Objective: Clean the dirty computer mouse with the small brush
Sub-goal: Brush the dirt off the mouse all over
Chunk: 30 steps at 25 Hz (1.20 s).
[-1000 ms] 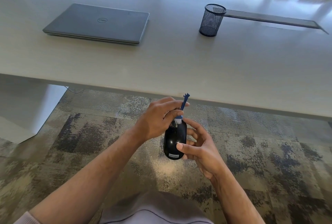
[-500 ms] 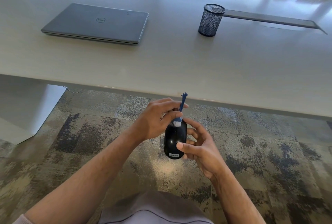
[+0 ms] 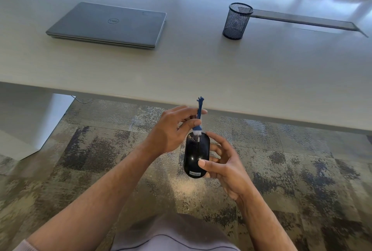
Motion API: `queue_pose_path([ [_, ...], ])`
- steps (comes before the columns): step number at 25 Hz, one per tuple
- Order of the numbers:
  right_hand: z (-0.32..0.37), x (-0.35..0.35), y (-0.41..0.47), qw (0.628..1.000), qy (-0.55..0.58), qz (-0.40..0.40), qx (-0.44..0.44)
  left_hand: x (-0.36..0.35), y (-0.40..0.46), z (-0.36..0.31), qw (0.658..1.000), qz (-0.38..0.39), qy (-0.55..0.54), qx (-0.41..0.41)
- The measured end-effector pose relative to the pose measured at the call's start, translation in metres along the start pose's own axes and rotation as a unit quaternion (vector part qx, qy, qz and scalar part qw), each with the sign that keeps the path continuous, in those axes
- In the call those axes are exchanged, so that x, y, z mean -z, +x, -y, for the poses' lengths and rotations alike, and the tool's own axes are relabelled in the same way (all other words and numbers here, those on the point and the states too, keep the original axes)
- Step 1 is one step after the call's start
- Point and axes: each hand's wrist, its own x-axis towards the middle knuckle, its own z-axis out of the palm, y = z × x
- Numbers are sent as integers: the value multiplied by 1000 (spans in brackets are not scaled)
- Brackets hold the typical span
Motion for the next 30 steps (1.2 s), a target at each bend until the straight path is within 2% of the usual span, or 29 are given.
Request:
queue_pose_path([
  [6,2,-4,-1,1000,-6,4,-6,-2,-1,-7,997,58,12,-56],
  [10,1,-1,-1,1000,-8,-2,-7,4,-5,4,996,76,17,-41],
  [17,0,1,2,1000,0,-15,-2,5,-3,0,996,30,41,-71],
  [22,0,1,2,1000,6,-8,-3,-3,-5,-5,992,81,3,-92],
  [30,-1,3,2,1000,-1,-18,-3,-2,-1,7,995,56,23,-75],
])
